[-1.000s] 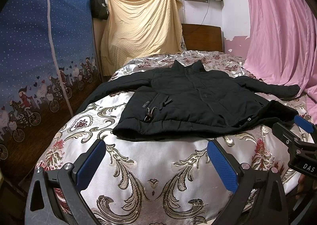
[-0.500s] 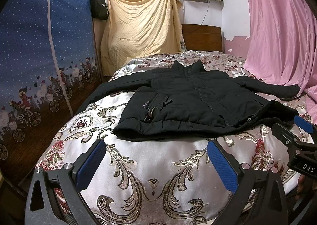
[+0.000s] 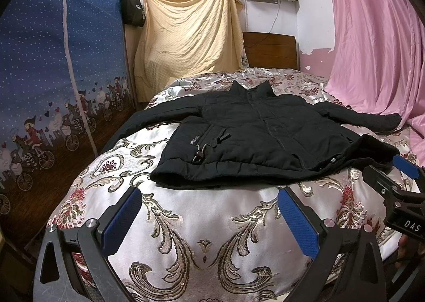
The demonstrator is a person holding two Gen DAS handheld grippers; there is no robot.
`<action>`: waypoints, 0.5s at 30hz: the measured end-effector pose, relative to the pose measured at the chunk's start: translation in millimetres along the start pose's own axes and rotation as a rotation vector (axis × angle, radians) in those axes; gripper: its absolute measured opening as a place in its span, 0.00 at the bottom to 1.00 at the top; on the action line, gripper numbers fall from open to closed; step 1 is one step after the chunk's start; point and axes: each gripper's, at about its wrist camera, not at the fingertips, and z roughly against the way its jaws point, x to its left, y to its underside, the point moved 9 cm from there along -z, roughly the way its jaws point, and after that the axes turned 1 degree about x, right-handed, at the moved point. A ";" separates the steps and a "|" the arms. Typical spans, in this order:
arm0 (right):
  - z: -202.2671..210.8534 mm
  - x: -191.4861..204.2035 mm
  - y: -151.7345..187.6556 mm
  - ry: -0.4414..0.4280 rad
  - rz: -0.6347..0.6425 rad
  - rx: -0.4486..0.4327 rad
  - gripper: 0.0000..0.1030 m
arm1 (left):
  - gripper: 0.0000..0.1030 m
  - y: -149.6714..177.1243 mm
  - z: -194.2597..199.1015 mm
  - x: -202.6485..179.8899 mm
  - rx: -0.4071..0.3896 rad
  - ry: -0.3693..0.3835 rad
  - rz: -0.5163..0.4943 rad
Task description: Fold large clothes
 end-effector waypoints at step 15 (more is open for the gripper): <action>-1.2 0.2 1.4 0.000 0.001 0.002 0.99 | 1.00 0.0 0.0 0.0 0.000 0.000 0.000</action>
